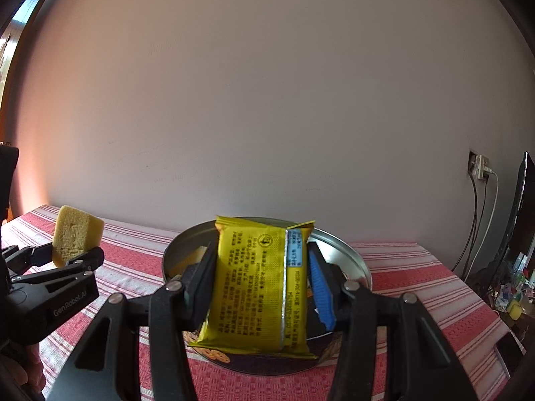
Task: Organize objects
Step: 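Carry the yellow sponge and yellow packet over the blue tin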
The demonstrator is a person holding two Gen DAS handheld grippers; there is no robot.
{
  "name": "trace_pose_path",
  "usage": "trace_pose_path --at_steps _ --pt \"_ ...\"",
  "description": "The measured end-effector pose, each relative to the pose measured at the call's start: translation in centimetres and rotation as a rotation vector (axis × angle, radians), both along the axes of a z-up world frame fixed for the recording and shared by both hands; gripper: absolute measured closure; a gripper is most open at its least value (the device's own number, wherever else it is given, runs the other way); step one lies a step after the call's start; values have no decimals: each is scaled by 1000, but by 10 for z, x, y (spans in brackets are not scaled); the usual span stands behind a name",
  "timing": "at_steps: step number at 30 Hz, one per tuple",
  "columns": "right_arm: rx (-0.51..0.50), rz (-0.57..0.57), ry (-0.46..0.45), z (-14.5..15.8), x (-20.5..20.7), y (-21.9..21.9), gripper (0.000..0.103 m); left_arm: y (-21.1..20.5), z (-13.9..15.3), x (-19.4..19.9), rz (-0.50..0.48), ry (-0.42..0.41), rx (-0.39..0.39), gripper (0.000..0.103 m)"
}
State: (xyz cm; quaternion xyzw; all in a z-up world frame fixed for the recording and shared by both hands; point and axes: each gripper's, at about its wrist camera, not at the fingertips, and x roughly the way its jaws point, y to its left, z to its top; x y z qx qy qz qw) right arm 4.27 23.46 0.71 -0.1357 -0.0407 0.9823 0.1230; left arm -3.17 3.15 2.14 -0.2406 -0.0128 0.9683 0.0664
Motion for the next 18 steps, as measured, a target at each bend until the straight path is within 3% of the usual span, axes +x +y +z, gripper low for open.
trace_pose_path --at_steps 18 --pt "-9 -205 73 11 -11 61 52 57 29 -12 -117 82 22 47"
